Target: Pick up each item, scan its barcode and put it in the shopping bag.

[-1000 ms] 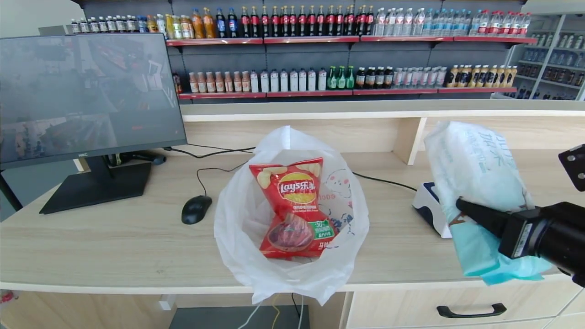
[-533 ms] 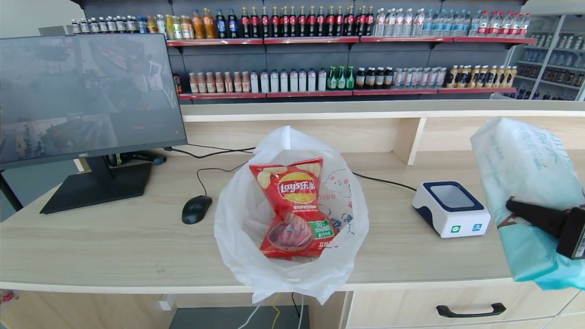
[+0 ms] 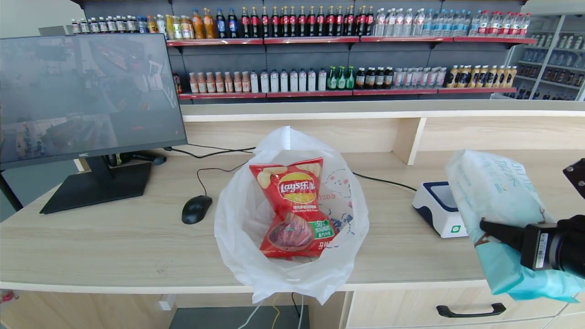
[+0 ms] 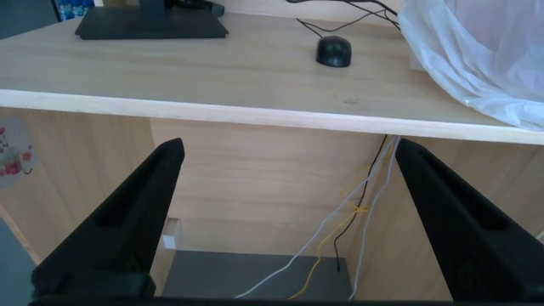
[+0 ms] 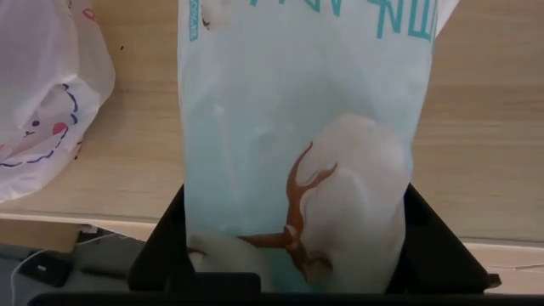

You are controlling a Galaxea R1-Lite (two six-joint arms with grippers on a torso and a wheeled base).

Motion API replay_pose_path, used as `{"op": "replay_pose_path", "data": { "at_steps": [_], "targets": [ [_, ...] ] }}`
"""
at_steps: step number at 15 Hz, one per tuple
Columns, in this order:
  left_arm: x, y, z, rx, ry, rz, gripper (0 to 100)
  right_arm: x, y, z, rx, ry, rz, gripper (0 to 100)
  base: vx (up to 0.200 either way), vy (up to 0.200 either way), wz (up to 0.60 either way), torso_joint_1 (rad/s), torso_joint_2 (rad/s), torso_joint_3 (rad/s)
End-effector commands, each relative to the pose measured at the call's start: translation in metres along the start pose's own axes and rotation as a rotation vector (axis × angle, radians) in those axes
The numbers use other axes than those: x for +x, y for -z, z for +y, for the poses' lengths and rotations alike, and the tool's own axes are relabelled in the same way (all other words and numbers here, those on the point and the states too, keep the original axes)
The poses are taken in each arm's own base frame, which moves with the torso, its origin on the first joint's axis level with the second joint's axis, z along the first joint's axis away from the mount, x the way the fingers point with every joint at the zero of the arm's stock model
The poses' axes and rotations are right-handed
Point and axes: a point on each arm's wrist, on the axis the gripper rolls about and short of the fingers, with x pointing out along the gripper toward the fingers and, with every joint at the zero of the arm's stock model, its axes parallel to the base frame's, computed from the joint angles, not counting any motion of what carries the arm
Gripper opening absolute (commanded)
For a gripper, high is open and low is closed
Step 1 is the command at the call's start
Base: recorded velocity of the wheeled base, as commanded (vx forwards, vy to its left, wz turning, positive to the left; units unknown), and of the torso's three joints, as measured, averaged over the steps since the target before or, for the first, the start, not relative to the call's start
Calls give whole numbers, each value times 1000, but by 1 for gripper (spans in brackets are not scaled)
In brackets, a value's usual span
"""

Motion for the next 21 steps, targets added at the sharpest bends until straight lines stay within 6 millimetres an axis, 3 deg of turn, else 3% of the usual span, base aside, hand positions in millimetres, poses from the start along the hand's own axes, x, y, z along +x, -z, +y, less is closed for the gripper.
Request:
{"op": "replay_pose_path", "data": {
  "at_steps": [1, 10, 21],
  "targets": [
    [0, 0, 0, 0, -1, -1, 100, 16, 4, 2, -1, 3, 50, 0, 0, 0, 0, 0, 0, 0],
    [0, 0, 0, -2, -1, -4, 100, 43, 7, 5, 31, 11, 84, 0, 0, 0, 0, 0, 0, 0],
    [0, 0, 0, 0, -1, -4, 100, 44, 15, 4, 27, 13, 114, 0, 0, 0, 0, 0, 0, 0]
  ]
}}
